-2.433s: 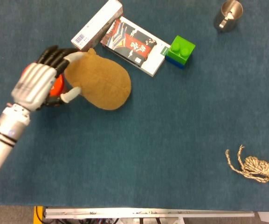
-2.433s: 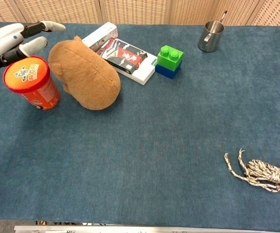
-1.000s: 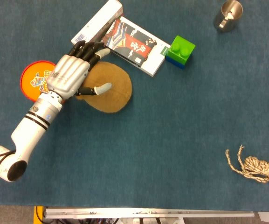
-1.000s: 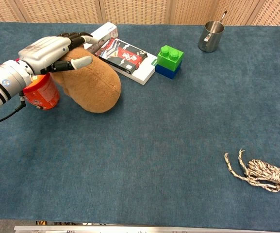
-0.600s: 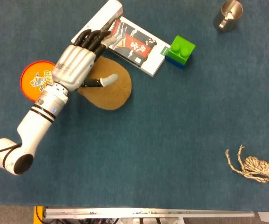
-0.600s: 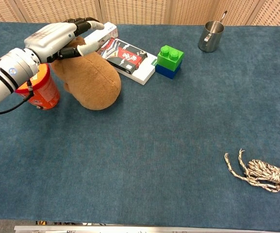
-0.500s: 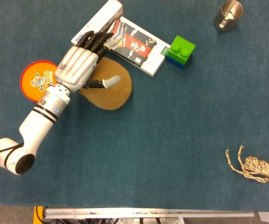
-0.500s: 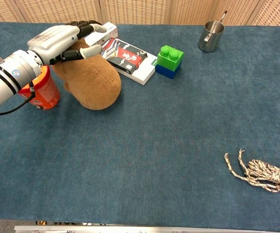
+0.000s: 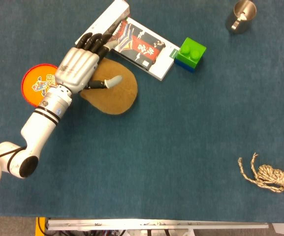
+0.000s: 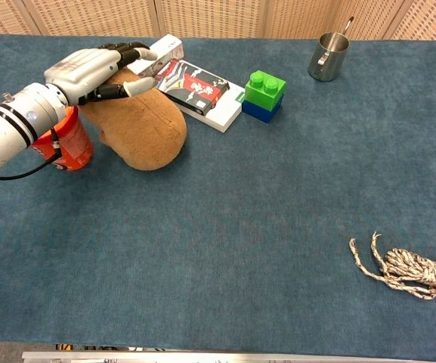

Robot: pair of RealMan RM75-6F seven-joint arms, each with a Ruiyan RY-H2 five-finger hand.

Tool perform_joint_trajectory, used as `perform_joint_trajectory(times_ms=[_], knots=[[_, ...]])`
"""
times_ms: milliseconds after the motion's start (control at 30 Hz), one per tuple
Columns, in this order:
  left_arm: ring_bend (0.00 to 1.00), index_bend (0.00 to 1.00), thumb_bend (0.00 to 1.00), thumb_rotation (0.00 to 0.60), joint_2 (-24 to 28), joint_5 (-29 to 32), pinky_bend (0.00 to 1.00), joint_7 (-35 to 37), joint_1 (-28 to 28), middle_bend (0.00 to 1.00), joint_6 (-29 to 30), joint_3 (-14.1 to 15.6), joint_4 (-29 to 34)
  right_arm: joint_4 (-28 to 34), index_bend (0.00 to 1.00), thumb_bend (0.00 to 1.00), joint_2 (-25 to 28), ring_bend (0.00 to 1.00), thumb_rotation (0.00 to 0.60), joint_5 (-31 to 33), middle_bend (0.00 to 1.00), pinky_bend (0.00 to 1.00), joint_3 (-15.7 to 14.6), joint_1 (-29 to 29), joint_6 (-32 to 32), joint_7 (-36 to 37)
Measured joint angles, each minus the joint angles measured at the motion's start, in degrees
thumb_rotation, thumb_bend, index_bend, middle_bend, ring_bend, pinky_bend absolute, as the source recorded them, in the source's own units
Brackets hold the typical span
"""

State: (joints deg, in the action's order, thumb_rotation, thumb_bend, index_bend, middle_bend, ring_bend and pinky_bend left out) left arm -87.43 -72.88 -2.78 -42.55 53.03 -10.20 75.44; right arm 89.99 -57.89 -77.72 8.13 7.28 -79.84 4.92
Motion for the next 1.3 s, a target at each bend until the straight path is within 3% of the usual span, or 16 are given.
perform_joint_trajectory(times_ms=[567,967,1300], knots=[[0.04,0.10,0.09,0.000,2.40,-1.48,0.00,1.90,0.14,0.06,2.49,-1.14,4.82,-0.16,0.28,0.25,-0.05,0.21,0.600,-0.22,0.32,0.27,0.05,-0.29,-0.47,0.41],[0.04,0.10,0.09,0.000,-0.22,1.78,0.00,-2.03,-0.99,0.06,0.46,-0.89,-0.67,-0.46,0.28,0.25,0.14,0.21,0.600,0.10,0.32,0.27,-0.07,-0.66,-0.38,0.68],[0.04,0.10,0.09,0.000,-0.38,2.37,0.00,-0.99,-0.35,0.06,-0.98,0.44,1.64,-0.59,0.28,0.25,-0.14,0.21,0.600,-0.01,0.32,0.27,-0.12,-0.40,0.12,0.58]])
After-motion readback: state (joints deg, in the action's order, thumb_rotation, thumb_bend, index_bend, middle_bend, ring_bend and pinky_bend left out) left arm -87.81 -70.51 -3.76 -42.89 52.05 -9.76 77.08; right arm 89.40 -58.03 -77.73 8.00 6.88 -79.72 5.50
